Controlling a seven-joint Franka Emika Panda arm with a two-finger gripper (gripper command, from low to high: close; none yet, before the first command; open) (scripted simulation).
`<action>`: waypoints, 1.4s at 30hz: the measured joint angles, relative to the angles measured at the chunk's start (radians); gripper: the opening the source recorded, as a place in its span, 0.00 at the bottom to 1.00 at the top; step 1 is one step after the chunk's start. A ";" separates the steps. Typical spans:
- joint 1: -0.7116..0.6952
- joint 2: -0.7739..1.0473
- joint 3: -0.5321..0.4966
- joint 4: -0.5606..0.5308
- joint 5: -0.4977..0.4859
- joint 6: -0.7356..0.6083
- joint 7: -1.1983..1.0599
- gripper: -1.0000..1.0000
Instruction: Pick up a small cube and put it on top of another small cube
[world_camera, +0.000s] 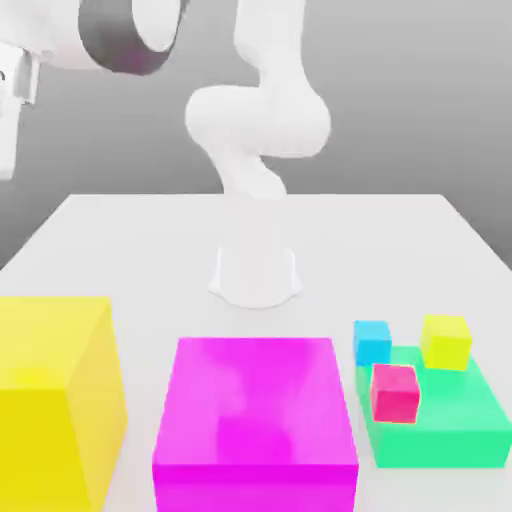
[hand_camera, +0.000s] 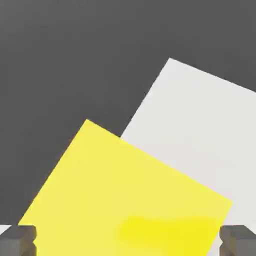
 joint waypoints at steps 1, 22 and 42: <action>-0.017 0.020 -0.012 -0.012 0.002 0.013 0.021 0.50; -0.155 0.313 -0.092 -0.227 0.056 0.231 0.535 0.50; -0.329 0.585 0.154 -0.186 0.370 0.444 0.332 0.00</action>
